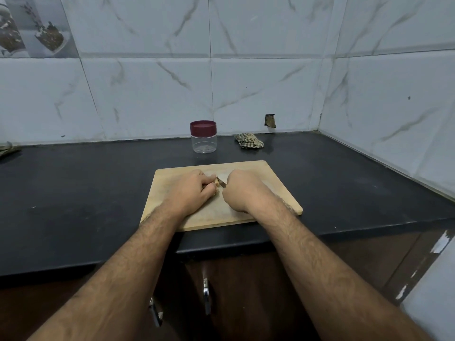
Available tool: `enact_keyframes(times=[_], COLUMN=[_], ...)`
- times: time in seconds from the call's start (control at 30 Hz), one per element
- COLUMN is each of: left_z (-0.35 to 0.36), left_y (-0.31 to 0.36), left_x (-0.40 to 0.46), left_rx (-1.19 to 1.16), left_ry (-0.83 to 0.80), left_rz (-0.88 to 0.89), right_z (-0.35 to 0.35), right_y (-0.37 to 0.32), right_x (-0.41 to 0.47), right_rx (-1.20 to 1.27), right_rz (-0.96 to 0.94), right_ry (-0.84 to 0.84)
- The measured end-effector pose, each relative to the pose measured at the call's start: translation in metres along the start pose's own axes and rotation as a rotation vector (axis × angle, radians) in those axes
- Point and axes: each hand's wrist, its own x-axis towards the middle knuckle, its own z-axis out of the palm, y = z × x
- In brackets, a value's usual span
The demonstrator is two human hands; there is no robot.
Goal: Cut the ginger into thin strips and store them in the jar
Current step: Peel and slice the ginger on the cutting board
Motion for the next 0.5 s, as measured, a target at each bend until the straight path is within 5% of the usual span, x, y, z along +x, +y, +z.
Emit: enact_keyframes(times=[0.5], left_z=[-0.001], left_y=[0.001], left_x=[-0.002], left_rx=[0.022], left_ry=[-0.003], left_rz=[-0.015], right_z=[0.024], right_y=[0.016], right_x=[-0.007], right_rx=[0.054], right_rz=[0.047], right_ry=[0.043])
